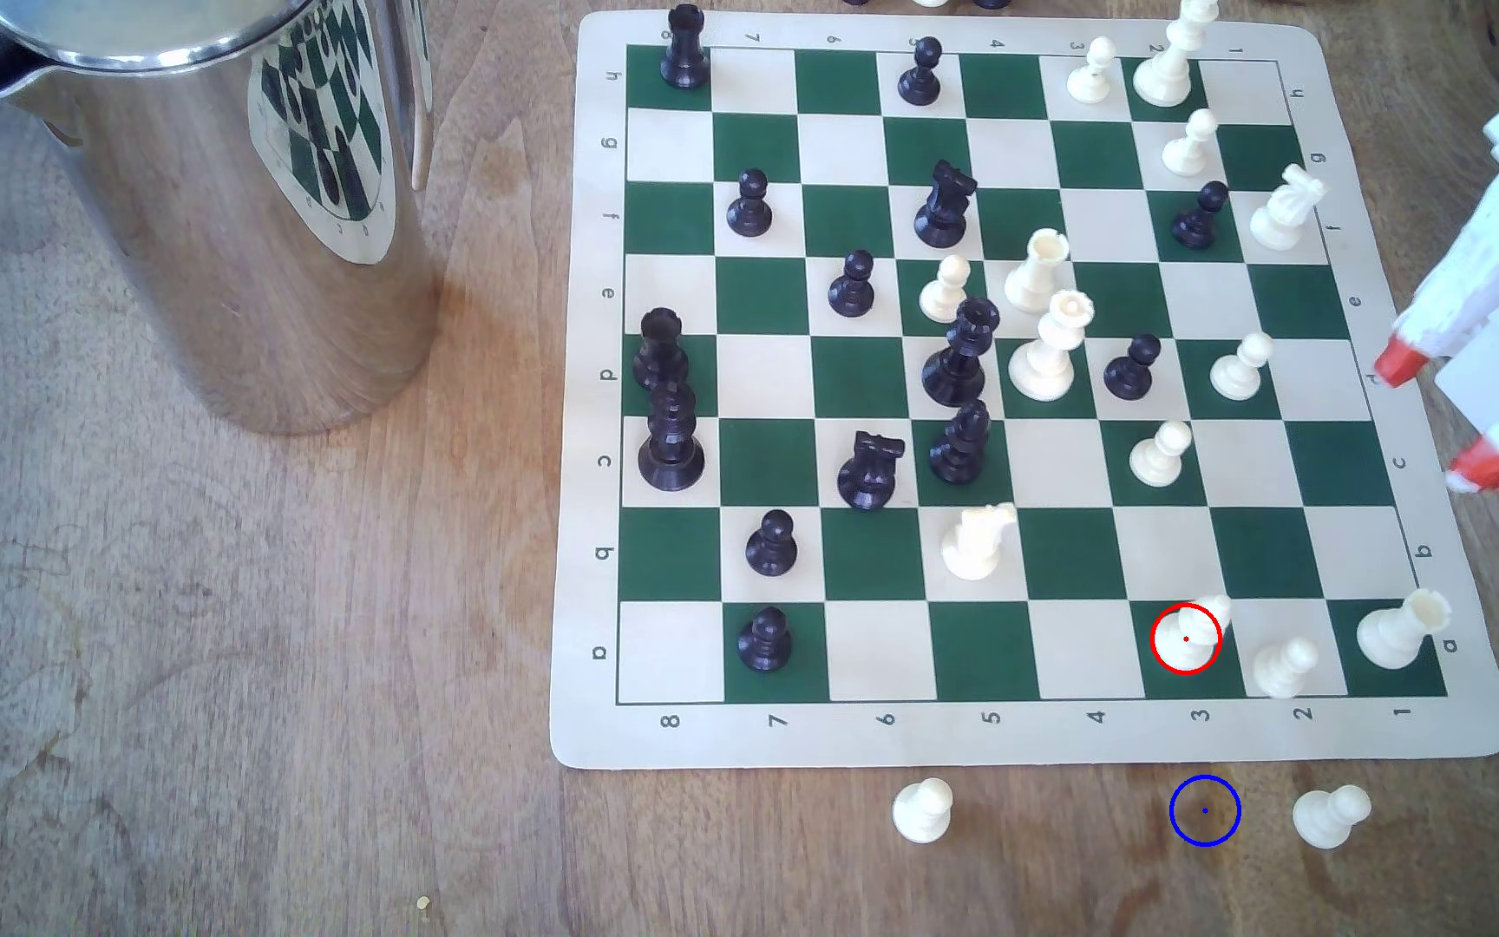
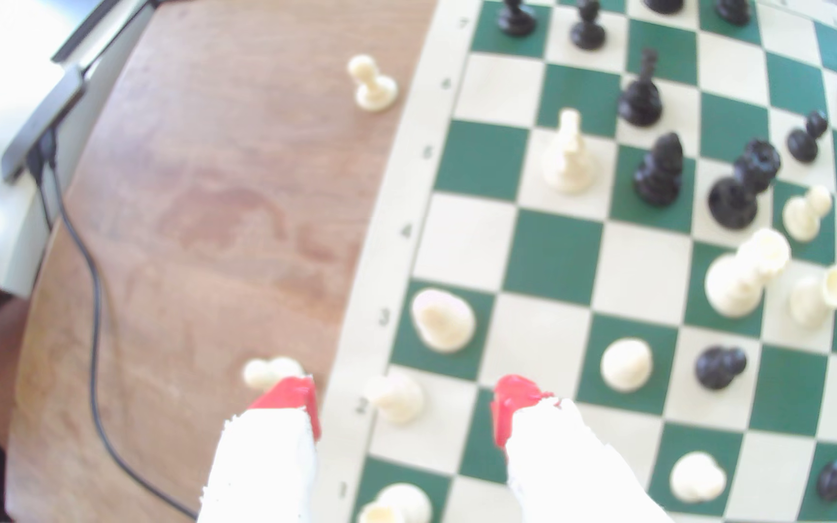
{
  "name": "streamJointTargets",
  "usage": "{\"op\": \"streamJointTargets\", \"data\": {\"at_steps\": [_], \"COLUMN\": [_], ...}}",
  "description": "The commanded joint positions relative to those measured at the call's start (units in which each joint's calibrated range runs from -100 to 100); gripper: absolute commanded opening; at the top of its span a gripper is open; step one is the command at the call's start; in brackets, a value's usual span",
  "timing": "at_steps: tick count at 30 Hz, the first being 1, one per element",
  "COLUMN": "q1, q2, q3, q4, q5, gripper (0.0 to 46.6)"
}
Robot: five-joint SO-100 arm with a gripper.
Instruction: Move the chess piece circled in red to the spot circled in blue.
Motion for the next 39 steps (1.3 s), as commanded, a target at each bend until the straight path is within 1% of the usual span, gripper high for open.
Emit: {"op": "streamJointTargets", "data": {"at_steps": [1, 4, 6, 10, 14, 15, 16, 17, 19, 21, 24, 27, 36, 39], "q1": [-0.2, -0.2, -0.8, -1.0, -1.2, -1.5, -1.8, -2.1, -3.0, -3.5, -3.3, -2.7, -2.0, -2.9], "q2": [9.7, 10.3, 11.8, 14.4, 19.1, 21.2, 22.5, 23.6, 25.9, 27.6, 31.7, 33.7, 33.6, 34.0], "q3": [0.3, 4.5, 7.2, 8.6, 8.1, 7.6, 7.1, 6.6, 5.7, 4.6, 2.2, 1.3, -2.6, -3.5], "q4": [-4.5, -8.3, -10.8, -13.5, -16.7, -17.3, -17.6, -17.9, -19.5, -19.8, -20.2, -21.0, -21.0, -21.1], "q5": [0.6, 1.6, 1.6, 1.2, 0.9, 0.8, 0.6, 0.3, -0.2, -0.6, -1.4, -2.0, -2.9, -3.4], "gripper": [16.7, 19.2, 19.4, 19.3, 17.1, 14.9, 13.9, 13.9, 15.7, 16.4, 19.3, 18.1, 18.9, 19.3]}}
